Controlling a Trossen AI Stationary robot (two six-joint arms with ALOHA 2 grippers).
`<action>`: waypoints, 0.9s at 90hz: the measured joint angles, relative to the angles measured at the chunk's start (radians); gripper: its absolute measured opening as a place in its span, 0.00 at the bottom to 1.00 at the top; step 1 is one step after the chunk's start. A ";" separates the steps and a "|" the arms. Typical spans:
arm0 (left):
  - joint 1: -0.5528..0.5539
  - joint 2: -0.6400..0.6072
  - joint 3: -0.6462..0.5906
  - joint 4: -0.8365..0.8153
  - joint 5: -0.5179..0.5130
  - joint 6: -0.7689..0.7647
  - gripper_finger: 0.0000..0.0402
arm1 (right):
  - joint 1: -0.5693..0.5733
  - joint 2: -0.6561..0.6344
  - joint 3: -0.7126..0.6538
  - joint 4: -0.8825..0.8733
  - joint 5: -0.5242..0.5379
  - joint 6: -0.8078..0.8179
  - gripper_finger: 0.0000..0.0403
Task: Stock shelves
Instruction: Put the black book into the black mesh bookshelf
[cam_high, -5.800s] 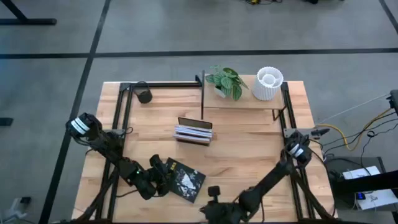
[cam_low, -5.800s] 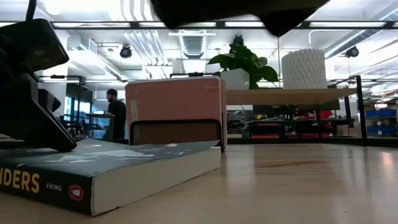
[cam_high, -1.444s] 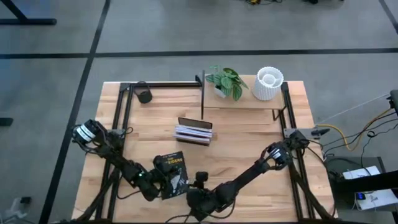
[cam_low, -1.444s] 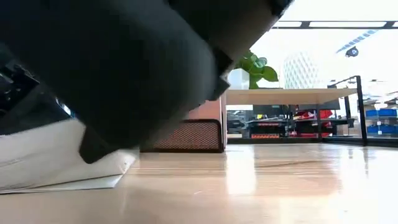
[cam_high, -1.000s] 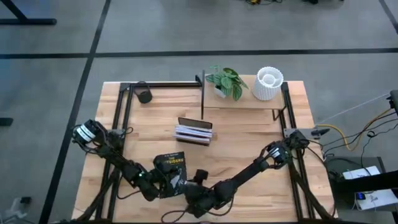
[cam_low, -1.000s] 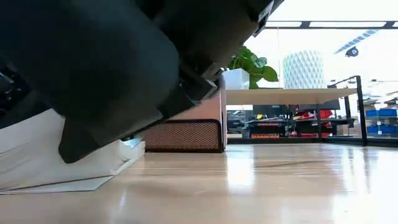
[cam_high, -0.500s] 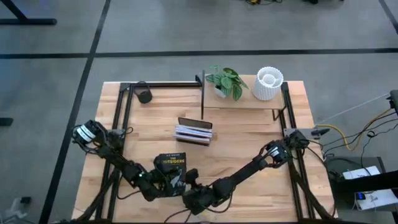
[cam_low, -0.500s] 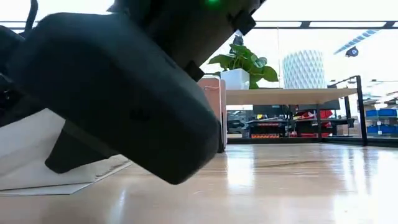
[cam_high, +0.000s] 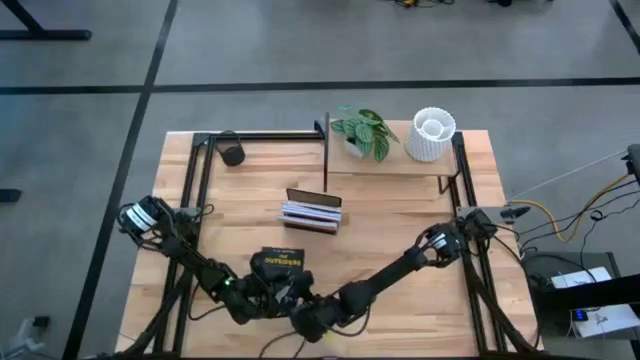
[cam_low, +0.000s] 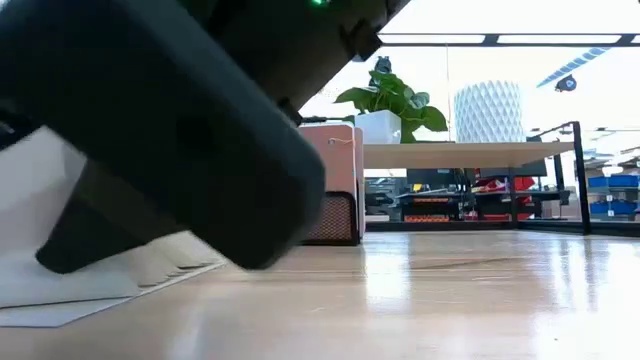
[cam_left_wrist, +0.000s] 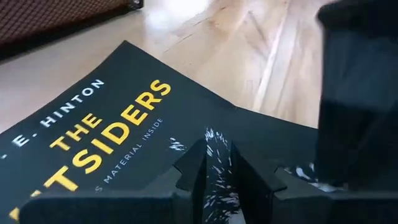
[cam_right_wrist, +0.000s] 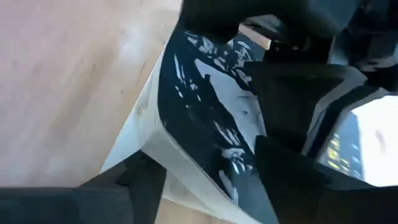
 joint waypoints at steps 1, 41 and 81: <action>0.000 0.000 0.000 0.001 0.001 0.001 0.15 | 0.000 0.000 0.000 0.000 -0.005 0.000 0.44; 0.001 -0.010 0.000 0.017 0.000 0.051 0.15 | -0.002 0.000 0.001 0.001 -0.032 0.070 0.08; 0.001 -0.014 -0.002 0.071 -0.065 0.056 0.15 | 0.000 -0.003 0.000 -0.013 0.038 0.153 0.07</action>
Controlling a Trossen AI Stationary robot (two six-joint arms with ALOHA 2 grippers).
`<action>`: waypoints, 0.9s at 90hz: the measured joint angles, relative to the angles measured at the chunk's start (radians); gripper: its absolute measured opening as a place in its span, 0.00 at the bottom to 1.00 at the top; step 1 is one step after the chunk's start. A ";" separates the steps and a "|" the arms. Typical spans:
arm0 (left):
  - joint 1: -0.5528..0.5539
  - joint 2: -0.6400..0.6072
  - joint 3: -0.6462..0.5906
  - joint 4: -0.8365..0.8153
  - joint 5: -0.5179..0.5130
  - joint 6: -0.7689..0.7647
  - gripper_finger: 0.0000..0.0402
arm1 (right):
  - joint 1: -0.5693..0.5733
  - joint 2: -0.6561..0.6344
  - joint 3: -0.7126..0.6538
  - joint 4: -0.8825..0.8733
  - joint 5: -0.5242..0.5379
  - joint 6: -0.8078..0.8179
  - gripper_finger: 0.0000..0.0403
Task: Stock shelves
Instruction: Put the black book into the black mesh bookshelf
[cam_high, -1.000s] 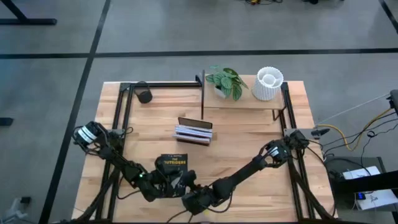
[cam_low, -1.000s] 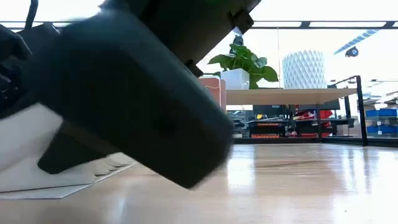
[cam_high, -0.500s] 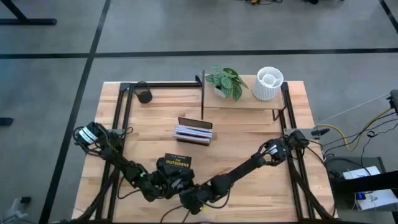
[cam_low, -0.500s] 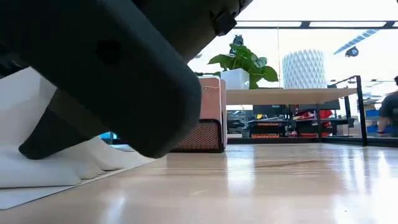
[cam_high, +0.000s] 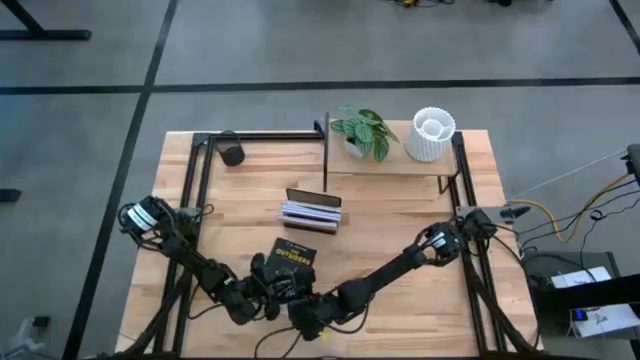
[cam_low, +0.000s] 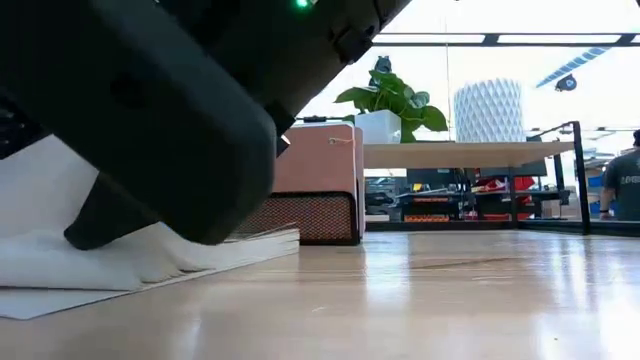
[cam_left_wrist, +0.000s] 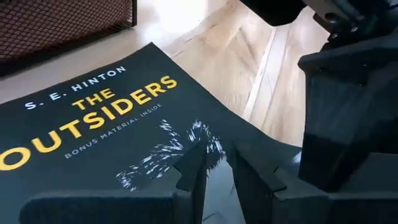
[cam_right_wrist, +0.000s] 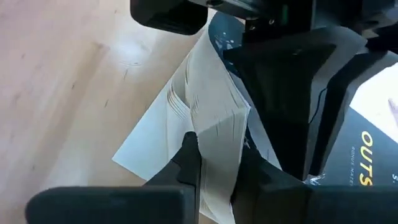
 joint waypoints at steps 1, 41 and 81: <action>0.000 0.000 0.000 0.000 0.000 0.000 0.15 | 0.001 -0.001 0.000 -0.001 0.001 0.000 0.07; 0.001 -0.003 0.002 0.004 -0.013 0.001 0.15 | 0.104 -0.061 -0.001 -0.238 -0.001 0.136 0.07; 0.001 -0.003 0.002 0.005 -0.015 0.001 0.15 | 0.241 -0.145 -0.001 -0.536 0.233 0.428 0.07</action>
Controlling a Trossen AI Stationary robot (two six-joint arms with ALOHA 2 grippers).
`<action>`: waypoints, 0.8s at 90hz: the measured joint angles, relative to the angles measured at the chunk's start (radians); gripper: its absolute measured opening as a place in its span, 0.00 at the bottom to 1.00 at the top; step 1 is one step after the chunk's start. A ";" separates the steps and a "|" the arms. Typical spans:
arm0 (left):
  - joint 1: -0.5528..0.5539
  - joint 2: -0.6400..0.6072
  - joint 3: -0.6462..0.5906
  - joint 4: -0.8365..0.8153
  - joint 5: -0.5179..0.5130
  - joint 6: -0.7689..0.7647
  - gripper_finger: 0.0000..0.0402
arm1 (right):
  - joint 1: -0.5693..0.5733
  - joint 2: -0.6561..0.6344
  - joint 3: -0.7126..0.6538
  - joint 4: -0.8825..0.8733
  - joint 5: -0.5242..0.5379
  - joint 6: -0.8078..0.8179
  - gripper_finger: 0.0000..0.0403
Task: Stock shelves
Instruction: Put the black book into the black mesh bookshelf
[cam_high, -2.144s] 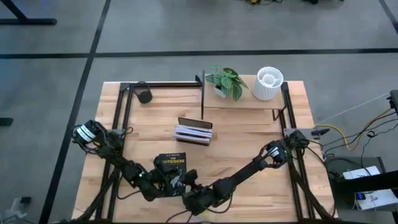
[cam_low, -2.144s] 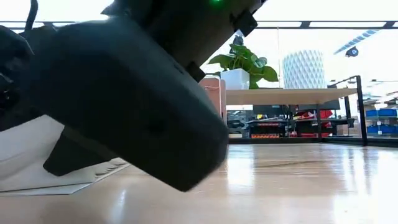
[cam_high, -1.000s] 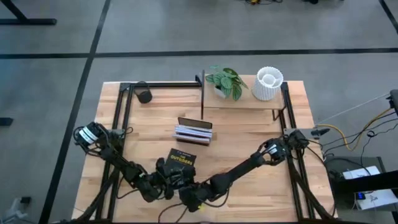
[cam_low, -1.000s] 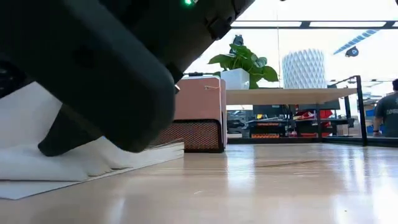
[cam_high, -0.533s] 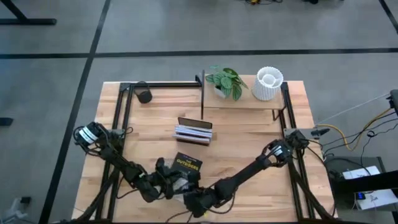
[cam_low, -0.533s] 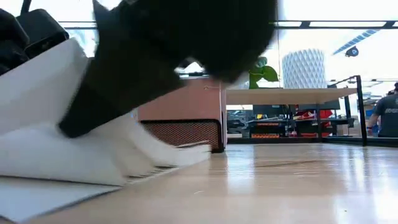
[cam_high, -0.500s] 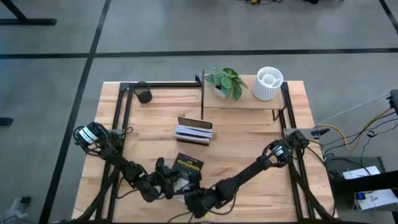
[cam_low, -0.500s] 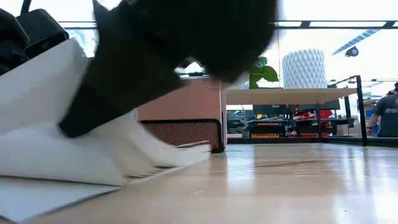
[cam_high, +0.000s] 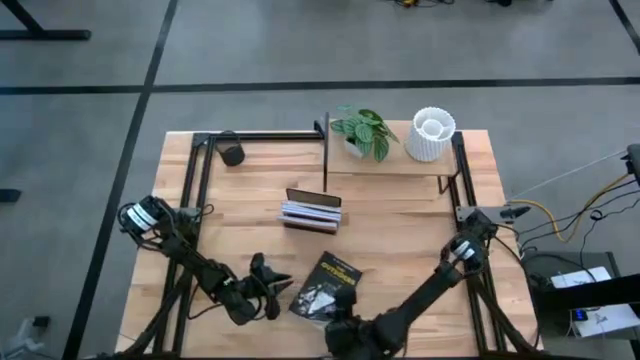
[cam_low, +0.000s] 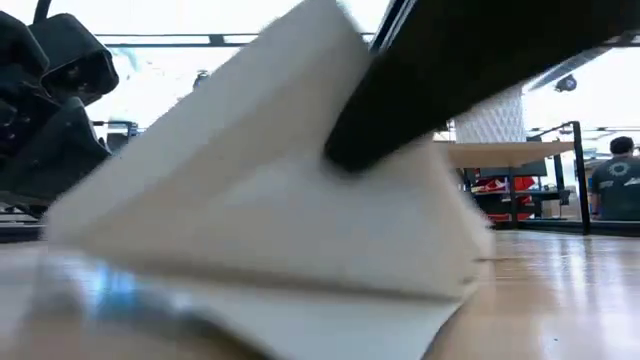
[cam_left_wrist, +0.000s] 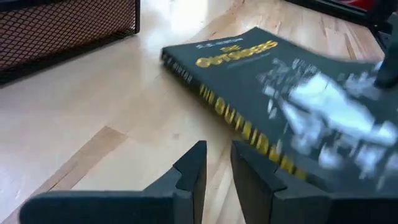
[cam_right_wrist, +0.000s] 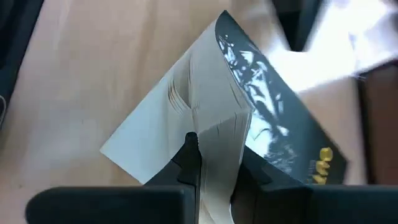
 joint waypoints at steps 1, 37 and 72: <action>0.000 0.000 0.000 0.000 0.000 0.000 0.15 | 0.002 -0.004 0.000 -0.007 0.006 0.009 0.07; 0.000 0.000 0.000 0.002 0.000 0.000 0.15 | 0.003 -0.144 0.000 -0.180 0.064 0.255 0.07; 0.000 0.000 0.000 0.006 0.000 0.000 0.15 | -0.036 -0.284 0.000 -0.176 0.105 0.190 0.07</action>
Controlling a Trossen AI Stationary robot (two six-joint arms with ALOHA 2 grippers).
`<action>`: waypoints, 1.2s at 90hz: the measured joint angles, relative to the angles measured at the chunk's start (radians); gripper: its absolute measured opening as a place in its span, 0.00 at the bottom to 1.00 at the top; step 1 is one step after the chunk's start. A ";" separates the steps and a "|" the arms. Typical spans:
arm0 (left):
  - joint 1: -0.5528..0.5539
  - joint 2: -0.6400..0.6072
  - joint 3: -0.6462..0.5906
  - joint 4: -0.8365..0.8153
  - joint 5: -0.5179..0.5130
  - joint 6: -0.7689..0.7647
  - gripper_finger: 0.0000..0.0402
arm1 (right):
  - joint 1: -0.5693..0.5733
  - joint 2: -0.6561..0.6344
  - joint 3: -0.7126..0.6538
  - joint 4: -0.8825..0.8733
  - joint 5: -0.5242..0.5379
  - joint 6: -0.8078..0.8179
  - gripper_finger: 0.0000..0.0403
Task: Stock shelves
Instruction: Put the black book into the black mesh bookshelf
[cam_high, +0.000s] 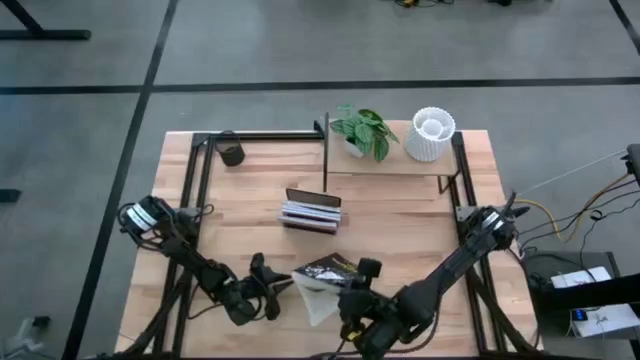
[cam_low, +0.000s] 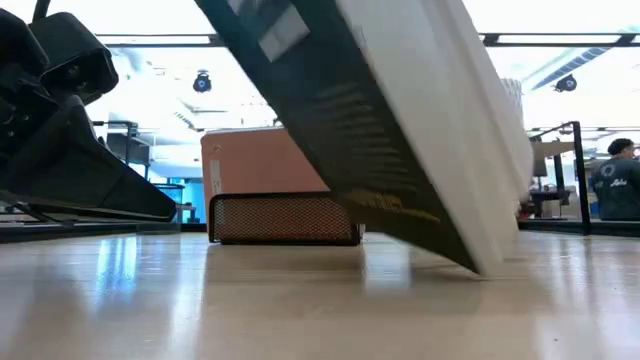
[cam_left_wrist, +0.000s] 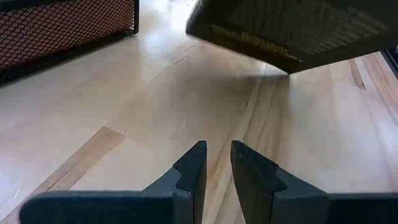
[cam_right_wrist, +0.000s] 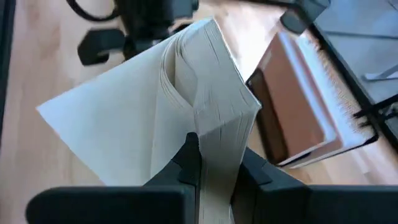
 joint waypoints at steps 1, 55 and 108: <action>0.000 0.000 0.000 0.000 0.000 0.000 0.15 | 0.000 -0.003 0.000 0.000 0.000 -0.003 0.07; 0.001 -0.001 0.000 0.008 0.000 0.000 0.15 | -0.005 -0.011 -0.005 0.029 -0.083 -0.012 0.06; 0.001 -0.001 0.000 0.015 0.000 0.000 0.15 | -0.005 -0.011 -0.005 0.037 -0.085 -0.012 0.06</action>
